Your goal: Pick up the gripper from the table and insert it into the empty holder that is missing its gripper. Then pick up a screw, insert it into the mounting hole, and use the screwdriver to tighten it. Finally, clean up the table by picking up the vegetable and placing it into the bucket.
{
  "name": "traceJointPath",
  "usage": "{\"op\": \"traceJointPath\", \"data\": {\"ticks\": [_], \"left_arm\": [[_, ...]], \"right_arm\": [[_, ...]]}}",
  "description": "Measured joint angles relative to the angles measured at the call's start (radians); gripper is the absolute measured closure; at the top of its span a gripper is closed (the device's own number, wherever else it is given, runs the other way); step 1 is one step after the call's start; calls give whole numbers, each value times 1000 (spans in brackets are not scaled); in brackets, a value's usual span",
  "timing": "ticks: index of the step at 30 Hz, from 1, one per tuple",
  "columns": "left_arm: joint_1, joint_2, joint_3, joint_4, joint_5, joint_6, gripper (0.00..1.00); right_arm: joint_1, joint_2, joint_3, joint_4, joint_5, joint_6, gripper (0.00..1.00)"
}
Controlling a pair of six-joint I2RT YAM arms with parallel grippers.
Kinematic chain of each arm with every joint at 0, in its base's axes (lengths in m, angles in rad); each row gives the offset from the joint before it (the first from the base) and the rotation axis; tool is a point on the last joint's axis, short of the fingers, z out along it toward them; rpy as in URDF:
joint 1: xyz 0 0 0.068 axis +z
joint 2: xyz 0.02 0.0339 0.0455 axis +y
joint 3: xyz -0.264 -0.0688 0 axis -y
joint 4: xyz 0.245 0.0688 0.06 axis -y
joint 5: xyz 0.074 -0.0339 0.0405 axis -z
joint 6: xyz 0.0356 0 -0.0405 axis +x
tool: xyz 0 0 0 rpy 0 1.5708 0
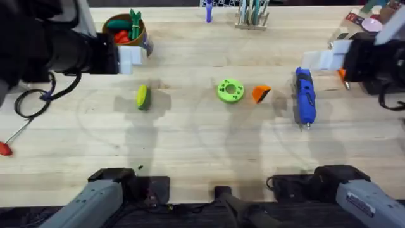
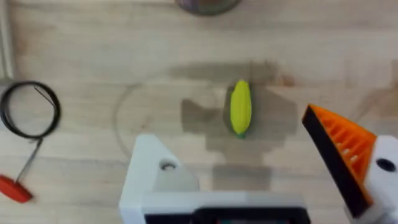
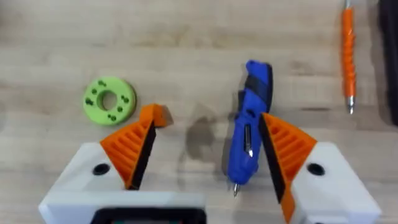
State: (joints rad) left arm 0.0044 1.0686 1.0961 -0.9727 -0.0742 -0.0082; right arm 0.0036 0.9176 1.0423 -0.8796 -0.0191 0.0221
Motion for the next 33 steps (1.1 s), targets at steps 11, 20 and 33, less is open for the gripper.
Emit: {"op": "traceJointPath", "data": {"ticks": [11,20,33], "left_arm": [[0,138,15,-90,3,0,15],[0,189,17,-146,63,0,15],[0,457,-76,42,108,-8,15]], "right_arm": [[0,88,34,-45,-5,0,9],[0,88,35,-45,-5,0,9],[0,88,36,-46,-5,0,10]]}}
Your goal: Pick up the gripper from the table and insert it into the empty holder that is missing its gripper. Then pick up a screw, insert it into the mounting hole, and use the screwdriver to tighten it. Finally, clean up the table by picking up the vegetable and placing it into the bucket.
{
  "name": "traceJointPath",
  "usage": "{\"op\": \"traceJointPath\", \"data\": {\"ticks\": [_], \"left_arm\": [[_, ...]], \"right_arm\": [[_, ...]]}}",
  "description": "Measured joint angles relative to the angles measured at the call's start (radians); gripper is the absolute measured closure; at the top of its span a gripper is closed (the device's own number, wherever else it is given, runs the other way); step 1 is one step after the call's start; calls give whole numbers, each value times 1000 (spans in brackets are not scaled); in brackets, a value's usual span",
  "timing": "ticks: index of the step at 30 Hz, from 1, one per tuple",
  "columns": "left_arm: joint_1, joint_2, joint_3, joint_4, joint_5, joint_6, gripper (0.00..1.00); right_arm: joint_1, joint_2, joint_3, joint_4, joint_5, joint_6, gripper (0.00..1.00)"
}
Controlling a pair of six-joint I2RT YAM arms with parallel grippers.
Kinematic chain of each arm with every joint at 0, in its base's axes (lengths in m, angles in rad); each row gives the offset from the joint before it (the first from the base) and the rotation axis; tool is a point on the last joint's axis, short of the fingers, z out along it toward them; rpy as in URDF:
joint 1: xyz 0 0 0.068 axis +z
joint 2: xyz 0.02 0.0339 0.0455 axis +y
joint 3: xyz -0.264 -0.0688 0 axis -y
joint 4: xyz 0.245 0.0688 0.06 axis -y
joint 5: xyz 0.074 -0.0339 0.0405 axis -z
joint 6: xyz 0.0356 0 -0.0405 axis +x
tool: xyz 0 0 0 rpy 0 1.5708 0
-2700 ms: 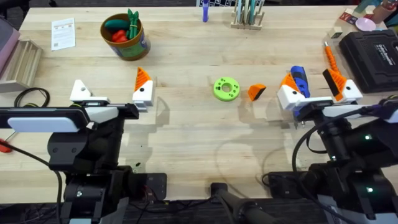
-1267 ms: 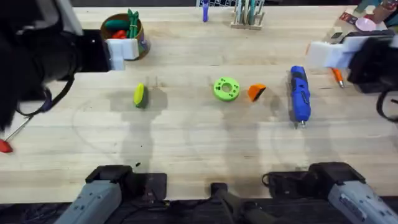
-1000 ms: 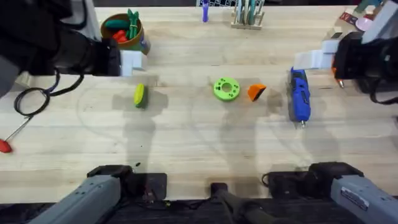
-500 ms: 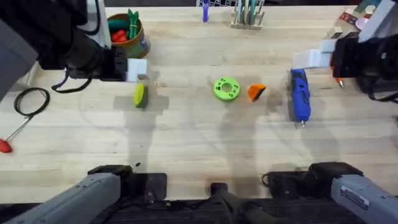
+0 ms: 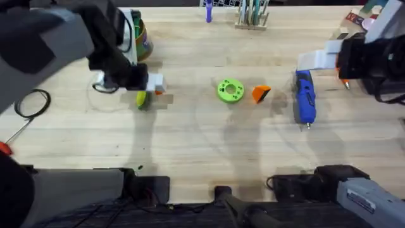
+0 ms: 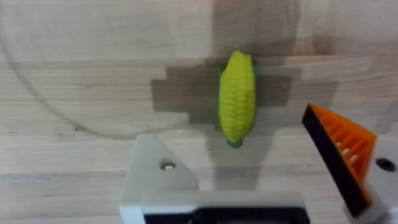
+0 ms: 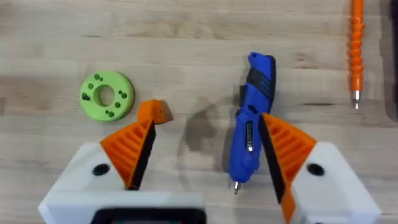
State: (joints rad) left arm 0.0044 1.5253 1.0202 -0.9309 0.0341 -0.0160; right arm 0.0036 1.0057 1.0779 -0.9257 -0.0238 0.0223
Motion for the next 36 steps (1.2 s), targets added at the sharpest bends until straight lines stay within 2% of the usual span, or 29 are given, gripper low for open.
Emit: {"op": "traceJointPath", "data": {"ticks": [5,14,16,18,19,23,24,26,36], "left_arm": [[0,0,-99,86,0,-4,15],[0,61,-102,123,12,16,14],[0,61,-101,129,15,20,48],[0,61,-101,131,26,21,153],[0,61,-101,135,30,24,247],[-2,60,-97,142,53,24,886],[-3,60,-95,142,54,28,965],[-3,60,-95,142,56,27,995],[-3,61,-91,124,55,27,997]], "right_arm": [[0,0,0,0,0,0,10],[0,0,0,-9,0,0,10],[0,0,0,-10,0,0,10],[0,0,0,-10,0,0,9],[0,0,0,-11,0,0,8],[0,0,0,-11,0,0,9],[0,0,0,-11,0,0,8],[0,0,0,-12,0,0,9],[0,0,0,-16,0,0,10]]}}
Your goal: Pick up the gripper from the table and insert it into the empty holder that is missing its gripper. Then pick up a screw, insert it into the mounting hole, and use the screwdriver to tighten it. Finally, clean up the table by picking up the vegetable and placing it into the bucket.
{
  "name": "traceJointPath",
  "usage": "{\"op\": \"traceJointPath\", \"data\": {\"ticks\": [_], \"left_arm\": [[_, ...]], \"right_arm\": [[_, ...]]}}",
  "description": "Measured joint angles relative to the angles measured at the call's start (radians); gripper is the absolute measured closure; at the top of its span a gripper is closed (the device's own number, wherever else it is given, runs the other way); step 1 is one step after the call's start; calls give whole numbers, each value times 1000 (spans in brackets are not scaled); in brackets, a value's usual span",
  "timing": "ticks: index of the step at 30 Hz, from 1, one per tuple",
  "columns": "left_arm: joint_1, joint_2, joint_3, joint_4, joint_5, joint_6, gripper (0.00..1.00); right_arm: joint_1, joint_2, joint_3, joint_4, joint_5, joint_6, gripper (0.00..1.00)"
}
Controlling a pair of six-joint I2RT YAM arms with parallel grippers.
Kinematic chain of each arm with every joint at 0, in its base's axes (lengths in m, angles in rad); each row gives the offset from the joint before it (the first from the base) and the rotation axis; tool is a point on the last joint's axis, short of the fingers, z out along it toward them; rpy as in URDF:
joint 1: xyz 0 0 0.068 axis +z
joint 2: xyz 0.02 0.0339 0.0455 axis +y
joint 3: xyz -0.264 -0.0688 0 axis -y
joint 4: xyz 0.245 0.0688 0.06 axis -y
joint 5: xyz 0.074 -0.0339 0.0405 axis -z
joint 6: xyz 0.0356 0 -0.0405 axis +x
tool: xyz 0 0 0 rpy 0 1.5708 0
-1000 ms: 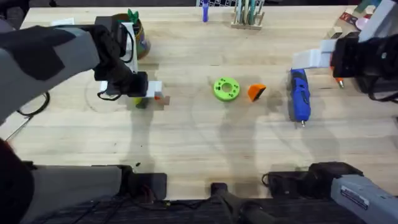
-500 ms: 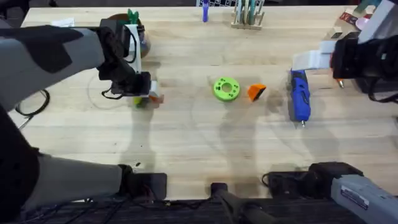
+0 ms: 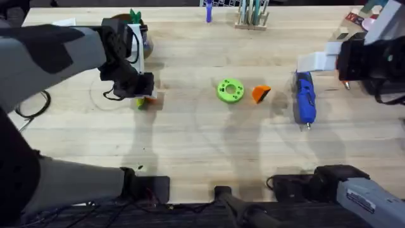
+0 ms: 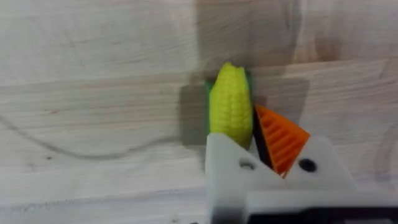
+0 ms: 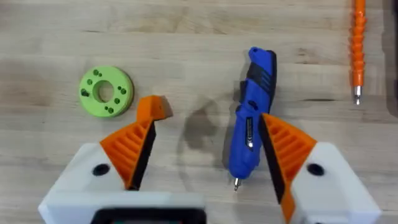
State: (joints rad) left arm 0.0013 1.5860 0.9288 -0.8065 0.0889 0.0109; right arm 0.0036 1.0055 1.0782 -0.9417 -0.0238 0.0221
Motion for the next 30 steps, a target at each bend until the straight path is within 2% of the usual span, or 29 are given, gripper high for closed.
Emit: {"op": "traceJointPath", "data": {"ticks": [9,17,23,30], "left_arm": [[2,4,92,-107,-15,0,997],[2,-141,202,-143,-13,0,997],[2,-237,217,-163,-10,0,997],[2,-261,217,-174,-10,0,996]], "right_arm": [[0,0,0,-1,0,0,10],[0,0,0,-1,0,0,9],[0,0,0,-1,0,0,10],[0,0,0,-1,0,0,10]]}}
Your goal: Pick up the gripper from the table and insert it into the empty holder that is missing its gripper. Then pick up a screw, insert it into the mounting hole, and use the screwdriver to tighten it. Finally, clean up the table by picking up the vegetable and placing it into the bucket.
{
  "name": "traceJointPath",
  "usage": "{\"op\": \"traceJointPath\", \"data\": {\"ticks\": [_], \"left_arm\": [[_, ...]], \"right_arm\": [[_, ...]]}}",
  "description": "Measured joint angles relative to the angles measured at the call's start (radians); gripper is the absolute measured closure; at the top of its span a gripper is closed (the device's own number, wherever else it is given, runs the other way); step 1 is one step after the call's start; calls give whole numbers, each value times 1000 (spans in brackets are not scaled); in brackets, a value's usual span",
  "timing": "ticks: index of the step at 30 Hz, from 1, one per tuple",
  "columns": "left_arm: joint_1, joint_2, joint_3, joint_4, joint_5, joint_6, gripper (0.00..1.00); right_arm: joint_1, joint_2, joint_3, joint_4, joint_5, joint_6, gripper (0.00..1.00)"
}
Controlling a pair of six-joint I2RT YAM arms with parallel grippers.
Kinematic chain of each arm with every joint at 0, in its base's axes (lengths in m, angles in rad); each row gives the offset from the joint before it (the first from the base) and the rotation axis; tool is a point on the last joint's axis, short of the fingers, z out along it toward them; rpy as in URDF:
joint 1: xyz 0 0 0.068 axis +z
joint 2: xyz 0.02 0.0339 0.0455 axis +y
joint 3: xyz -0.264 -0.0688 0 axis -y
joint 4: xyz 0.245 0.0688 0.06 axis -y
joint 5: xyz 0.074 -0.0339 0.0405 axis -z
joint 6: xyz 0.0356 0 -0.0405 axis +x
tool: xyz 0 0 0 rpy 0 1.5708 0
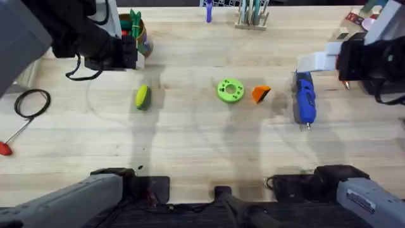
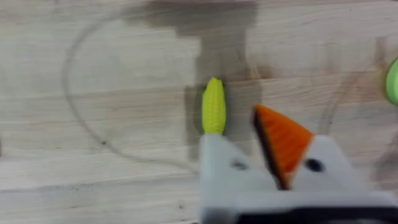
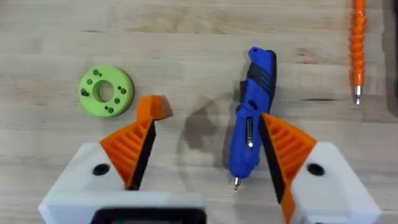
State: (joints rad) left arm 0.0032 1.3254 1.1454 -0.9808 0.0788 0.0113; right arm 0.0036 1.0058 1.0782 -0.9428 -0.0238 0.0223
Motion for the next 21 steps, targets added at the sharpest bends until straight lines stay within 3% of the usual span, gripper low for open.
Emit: {"op": "traceJointPath", "data": {"ticks": [6,8,21], "left_arm": [[0,0,0,-5,0,4,78],[0,0,0,-4,0,3,21],[0,0,0,2,0,3,15]], "right_arm": [[0,0,0,0,0,0,9],[0,0,0,0,0,0,8],[0,0,0,-52,0,0,10]]}}
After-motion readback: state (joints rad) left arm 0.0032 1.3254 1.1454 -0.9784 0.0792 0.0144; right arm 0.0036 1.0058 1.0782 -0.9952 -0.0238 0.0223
